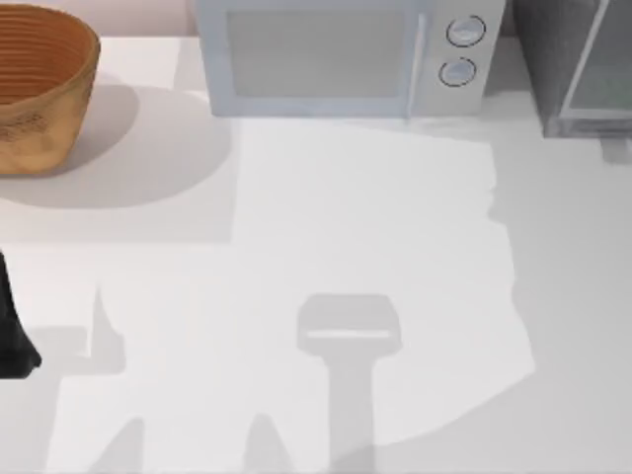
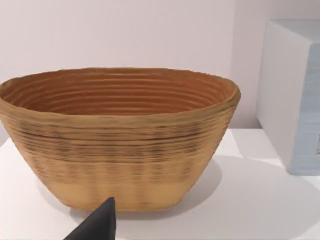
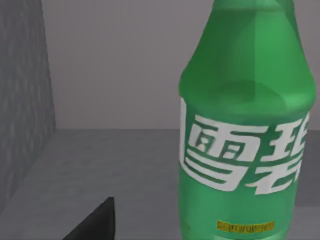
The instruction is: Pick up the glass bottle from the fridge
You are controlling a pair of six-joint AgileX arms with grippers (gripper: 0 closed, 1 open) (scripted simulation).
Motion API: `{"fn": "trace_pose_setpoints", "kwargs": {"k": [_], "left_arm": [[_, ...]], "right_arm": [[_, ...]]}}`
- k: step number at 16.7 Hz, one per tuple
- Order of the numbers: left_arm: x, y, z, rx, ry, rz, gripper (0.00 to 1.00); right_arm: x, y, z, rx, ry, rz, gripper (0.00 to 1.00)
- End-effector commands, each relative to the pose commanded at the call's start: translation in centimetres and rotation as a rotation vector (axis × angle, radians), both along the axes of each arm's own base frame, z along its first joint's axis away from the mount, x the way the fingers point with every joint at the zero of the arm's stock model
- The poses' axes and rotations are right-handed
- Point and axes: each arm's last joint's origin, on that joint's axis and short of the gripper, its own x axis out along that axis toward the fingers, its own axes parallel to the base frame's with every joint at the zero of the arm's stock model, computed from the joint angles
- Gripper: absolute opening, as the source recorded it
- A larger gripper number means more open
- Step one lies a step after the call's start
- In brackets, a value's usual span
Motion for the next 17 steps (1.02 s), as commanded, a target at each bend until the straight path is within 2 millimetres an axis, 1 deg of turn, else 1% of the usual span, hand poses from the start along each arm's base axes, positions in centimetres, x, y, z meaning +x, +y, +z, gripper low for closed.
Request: {"fn": "trace_pose_setpoints", "kwargs": {"k": [1, 3, 7, 9, 11, 14, 17], "left_arm": [[0.0, 0.0, 0.0, 0.0, 0.0, 0.0, 1.0], [0.0, 0.0, 0.0, 0.0, 0.0, 0.0, 1.0], [0.0, 0.0, 0.0, 0.0, 0.0, 0.0, 1.0], [0.0, 0.0, 0.0, 0.0, 0.0, 0.0, 1.0], [0.0, 0.0, 0.0, 0.0, 0.0, 0.0, 1.0], [0.0, 0.0, 0.0, 0.0, 0.0, 0.0, 1.0], [0.0, 0.0, 0.0, 0.0, 0.0, 0.0, 1.0]], "right_arm": [[0.1, 0.0, -0.1, 0.0, 0.002, 0.0, 1.0], [0.9, 0.0, -0.3, 0.002, 0.01, 0.002, 1.0], [4.4, 0.0, 0.0, -0.001, -0.003, 0.002, 1.0], [5.7, 0.0, -0.1, 0.0, 0.0, 0.002, 1.0], [6.1, 0.1, -0.1, 0.001, 0.004, 0.002, 1.0], [6.1, 0.1, -0.1, 0.001, 0.004, 0.002, 1.0], [6.1, 0.1, -0.1, 0.001, 0.004, 0.002, 0.77]]}}
